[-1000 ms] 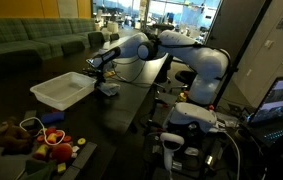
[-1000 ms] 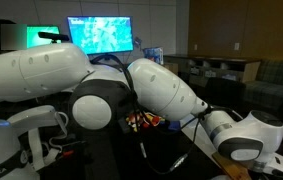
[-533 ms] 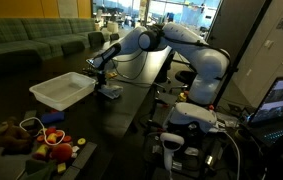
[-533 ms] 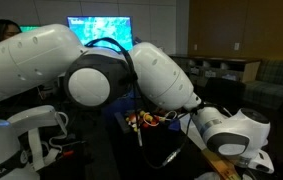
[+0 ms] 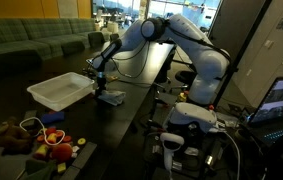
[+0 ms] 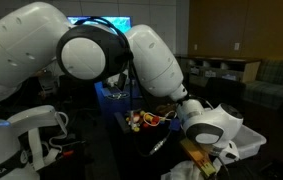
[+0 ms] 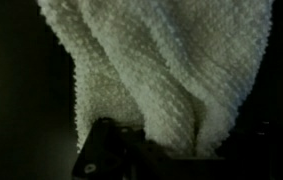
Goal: Use the towel to push all the objects to the left
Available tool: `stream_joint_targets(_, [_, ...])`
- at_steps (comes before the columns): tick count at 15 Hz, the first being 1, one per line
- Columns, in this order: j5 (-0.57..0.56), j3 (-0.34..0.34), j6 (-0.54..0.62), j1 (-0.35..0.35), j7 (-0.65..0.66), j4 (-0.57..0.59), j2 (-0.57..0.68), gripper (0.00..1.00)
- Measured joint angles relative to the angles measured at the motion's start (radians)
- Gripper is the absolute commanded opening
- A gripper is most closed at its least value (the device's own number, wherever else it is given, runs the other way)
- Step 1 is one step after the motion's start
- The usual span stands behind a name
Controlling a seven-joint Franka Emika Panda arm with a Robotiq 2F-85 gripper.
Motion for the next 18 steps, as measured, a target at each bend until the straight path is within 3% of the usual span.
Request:
stream_joint_targets(8, [0.043, 0.083, 0.042, 0.009, -0.090, -0.241, -0.105, 0.03])
stream_joint_targets(14, [0.069, 0.102, 0.186, 0.087, -0.028, -0.291, -0.112, 0.03])
stream_joint_targets(18, [0.069, 0.101, 0.216, 0.121, 0.027, -0.301, -0.113, 0.03])
